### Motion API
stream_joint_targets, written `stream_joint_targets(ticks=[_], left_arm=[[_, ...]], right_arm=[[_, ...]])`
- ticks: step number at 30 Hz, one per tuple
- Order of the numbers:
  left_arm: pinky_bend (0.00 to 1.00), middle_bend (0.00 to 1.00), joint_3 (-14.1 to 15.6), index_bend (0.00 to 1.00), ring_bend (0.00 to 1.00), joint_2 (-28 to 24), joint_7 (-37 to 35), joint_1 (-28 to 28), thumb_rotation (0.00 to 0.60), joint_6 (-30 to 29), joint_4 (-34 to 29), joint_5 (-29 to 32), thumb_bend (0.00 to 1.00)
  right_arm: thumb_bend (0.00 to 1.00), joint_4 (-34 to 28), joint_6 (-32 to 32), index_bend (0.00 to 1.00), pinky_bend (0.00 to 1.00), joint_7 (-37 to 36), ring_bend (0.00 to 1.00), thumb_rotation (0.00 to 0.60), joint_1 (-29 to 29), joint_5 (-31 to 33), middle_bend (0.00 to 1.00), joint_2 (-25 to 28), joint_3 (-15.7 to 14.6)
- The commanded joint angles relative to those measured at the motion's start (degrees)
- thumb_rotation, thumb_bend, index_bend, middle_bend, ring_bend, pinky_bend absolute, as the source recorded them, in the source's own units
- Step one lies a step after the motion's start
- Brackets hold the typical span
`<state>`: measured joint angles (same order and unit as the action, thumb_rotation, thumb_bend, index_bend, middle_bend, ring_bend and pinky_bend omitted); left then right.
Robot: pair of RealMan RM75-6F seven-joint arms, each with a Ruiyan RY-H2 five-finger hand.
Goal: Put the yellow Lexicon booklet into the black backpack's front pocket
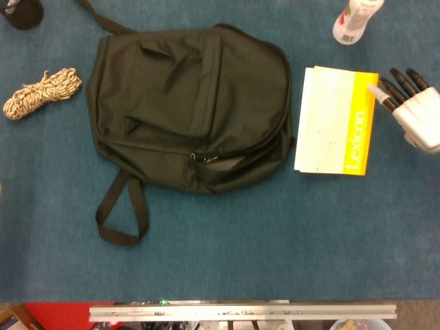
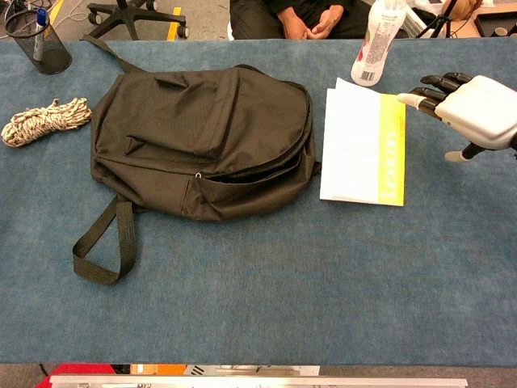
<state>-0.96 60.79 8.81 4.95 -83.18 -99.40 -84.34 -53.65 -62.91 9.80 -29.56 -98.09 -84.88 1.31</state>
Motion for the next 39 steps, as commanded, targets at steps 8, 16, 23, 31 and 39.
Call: stream_joint_targets(ticks=[8,16,23,31,39], left_arm=[[0.17,0.10,0.1,0.11,0.12,-0.5,-0.3,0.8,0.600,1.7,-0.2,0.1,0.29],[0.17,0.09,0.7,0.11,0.12,-1.6,-1.2,1.4,0.600,3.9,-0.5,0.7,0.29],[0.17,0.08,0.9,0.11,0.12,-1.9,-1.8,1.6,0.600,4.9,-0.5,1.4,0.29],[0.17,0.08,1.6,0.11,0.13,-2.8,-2.4,2.1,0.600,6.6,-1.4,1.3,0.29],[0.17,0.08,2.0,0.11,0.13,-3.7,-2.4,2.7,0.600,8.2,-2.6,1.6,0.29]], right_arm=[[0.07,14.5,-7.0,0.03,0.13,-5.7,0.05,0.600,-2.9,-4.1,0.14,-9.1,-2.4],[0.07,21.2,-8.0,0.03,0.12,-6.9,0.05,0.600,-4.5,-5.3,0.14,-12.8,-4.4],[0.07,25.9,-10.4,0.03,0.10,-7.7,0.05,0.600,-5.1,-6.2,0.14,-15.4,-5.8],[0.07,32.1,-12.6,0.03,0.06,-9.4,0.05,0.600,-5.3,-7.0,0.14,-18.4,-7.6],[0.14,36.5,-13.8,0.03,0.04,-10.6,0.04,0.600,-5.4,-7.0,0.14,-20.8,-8.8]])
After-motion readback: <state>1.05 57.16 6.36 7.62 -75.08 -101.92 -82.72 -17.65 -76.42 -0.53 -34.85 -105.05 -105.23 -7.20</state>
